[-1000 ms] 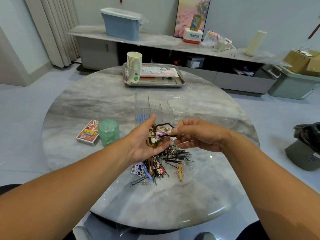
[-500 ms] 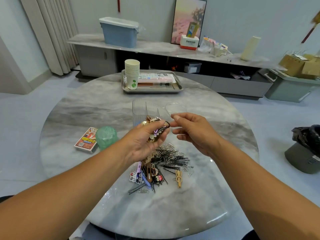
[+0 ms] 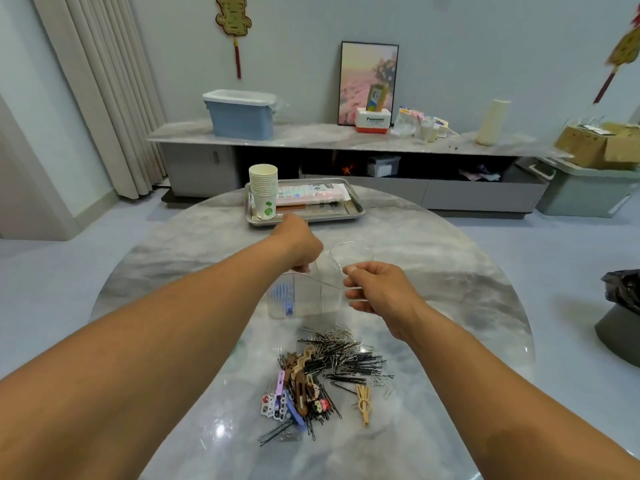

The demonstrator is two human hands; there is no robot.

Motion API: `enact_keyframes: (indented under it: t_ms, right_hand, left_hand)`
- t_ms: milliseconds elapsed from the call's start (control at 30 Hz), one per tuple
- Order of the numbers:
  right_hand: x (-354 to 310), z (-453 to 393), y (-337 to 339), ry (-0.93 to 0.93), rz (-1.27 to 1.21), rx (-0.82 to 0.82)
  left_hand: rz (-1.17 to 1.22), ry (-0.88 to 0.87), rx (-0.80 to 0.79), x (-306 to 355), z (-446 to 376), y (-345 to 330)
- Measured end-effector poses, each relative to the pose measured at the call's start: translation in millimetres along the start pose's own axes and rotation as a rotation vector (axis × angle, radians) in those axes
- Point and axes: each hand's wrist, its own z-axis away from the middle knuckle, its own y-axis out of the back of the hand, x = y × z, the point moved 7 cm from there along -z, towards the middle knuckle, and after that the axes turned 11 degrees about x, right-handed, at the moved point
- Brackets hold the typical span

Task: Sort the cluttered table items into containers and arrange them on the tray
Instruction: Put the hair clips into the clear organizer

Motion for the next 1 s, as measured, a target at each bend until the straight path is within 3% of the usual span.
enact_keyframes:
  t_ms: [200,400,633,833,1000]
  right_hand:
    - [-20,-9,-26,-0.024,-0.145,-0.072]
    - [-23,-9,-64,-0.168,-0.278,-0.182]
    - [-21,-14,-75,-0.231,-0.322,-0.241]
    - [-15,-15,-79,-0.203,-0.209,-0.264]
    - [-15,-24,-59,0.025,0.143,-0.075]
  left_hand:
    - [-0.159,0.051,-0.118,4,-3,-12]
    - [-0.363,-0.06,-0.152,14,-5,-12]
    - [-0.348,-0.039,-0.194,13,-9,2]
    - [-0.397,-0.095,-0.098,8,-9,16]
    - [-0.369,-0.23,0.023,-7,-5,25]
